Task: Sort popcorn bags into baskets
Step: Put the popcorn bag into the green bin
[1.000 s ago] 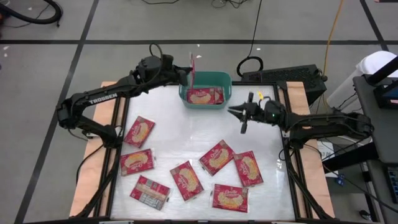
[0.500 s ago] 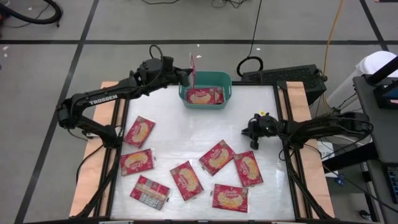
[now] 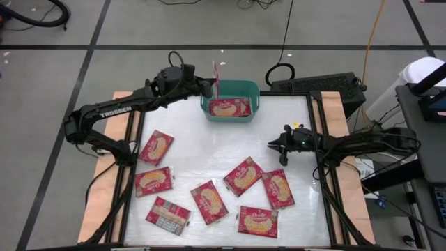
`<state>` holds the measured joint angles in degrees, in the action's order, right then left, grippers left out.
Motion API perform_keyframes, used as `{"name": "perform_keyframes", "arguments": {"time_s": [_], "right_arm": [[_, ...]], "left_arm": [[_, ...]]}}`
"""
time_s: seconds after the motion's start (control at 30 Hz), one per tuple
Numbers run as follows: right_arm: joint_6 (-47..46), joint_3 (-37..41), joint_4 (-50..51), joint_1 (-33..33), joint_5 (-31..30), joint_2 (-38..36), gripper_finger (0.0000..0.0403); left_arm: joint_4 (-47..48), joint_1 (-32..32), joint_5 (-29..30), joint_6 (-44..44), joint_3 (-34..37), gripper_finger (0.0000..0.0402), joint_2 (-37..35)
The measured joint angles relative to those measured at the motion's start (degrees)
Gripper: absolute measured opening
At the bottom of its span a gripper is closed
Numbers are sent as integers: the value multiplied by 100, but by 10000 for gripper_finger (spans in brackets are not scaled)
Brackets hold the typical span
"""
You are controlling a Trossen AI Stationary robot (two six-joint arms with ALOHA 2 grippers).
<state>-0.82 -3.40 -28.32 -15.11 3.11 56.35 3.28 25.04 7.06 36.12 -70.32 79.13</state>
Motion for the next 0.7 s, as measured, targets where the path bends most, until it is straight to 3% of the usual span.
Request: {"name": "perform_keyframes", "arguments": {"time_s": [0.7], "right_arm": [[-2, -46, -61, -15, -4, -5, 47]], "left_arm": [[-3, -341, -209, 63, 0, 0, 0]]}}
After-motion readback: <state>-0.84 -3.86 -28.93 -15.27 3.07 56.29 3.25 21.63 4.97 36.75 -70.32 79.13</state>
